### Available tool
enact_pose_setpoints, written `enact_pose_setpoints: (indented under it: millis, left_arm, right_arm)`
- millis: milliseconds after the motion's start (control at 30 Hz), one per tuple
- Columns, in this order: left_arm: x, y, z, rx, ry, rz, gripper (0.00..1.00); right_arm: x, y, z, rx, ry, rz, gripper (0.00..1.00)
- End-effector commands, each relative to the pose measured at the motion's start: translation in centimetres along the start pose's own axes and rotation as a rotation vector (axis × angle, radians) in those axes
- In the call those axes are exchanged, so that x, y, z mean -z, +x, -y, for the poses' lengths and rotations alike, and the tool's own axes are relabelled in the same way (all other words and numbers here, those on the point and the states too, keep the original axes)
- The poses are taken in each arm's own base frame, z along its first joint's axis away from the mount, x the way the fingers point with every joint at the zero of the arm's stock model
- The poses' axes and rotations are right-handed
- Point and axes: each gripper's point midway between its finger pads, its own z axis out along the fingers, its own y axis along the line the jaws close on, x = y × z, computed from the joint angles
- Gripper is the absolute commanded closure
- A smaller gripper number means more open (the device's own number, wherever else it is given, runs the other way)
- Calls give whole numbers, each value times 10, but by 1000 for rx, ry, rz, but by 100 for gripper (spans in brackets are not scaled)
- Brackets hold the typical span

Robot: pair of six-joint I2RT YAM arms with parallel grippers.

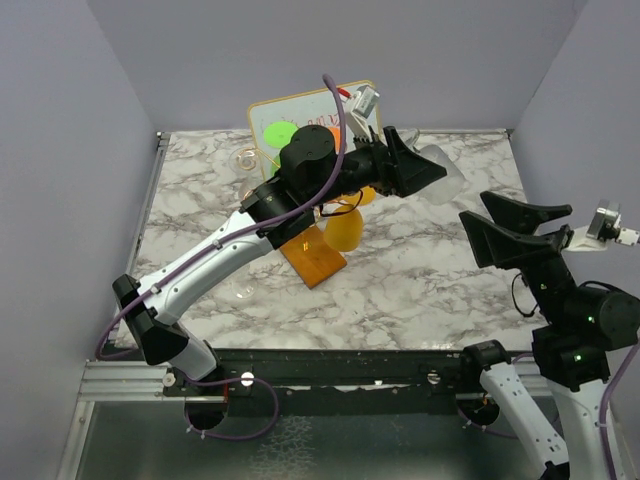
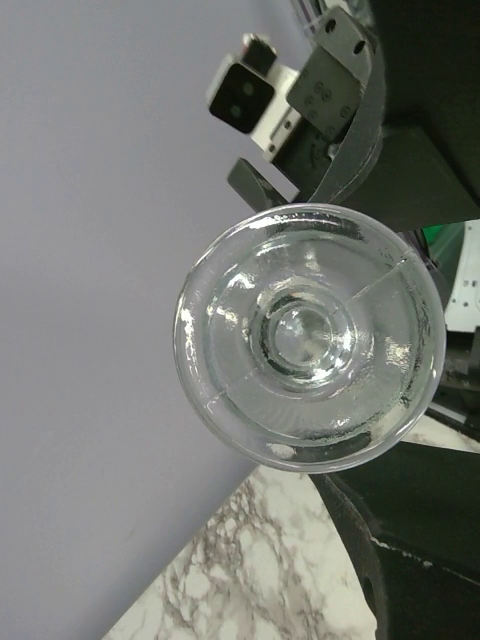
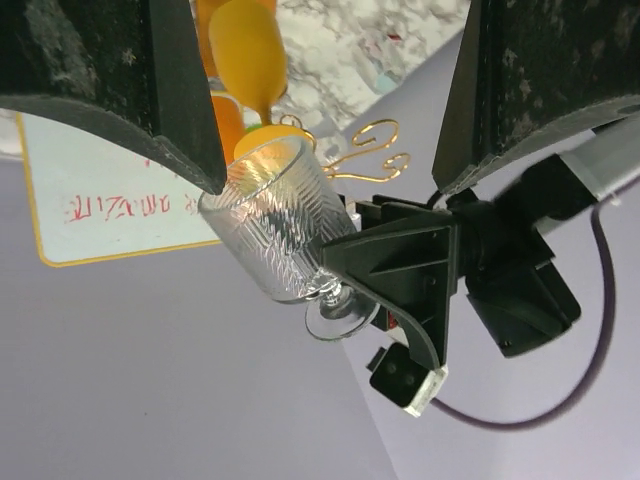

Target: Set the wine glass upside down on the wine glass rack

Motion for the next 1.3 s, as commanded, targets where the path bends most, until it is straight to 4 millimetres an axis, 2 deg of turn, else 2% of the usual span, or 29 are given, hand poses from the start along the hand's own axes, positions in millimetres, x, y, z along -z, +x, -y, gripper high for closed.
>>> enact_pose_setpoints:
  millis: [0,167,333,500,667,967,1267]
  left_arm:
    - [28,-14,32,-156,71,-11,86]
    - [34,-6,33,-184,70,-67,86]
    - [36,2,35,-203,92,-118,86]
    - [38,8,39,-222,122,-153,86]
    - [40,8,42,-247,135,-168,86]
    - [45,17,44,-314,178,-221,86]
    - [41,24,28,-360,140,-237,86]
  right_arm:
    - [3,38,4,192,-51,-283,10]
    - [-7,45,-14,330,-238,-389,9]
    - [-21,45,-13,376,-280,-423,7]
    - [-26,69,-3,345,-328,-517,7]
    - [-23,92,-1,306,-403,-575,8]
    - [-27,108,3,175,-408,-588,22]
    - [-30,113,-1,92,-441,-570,20]
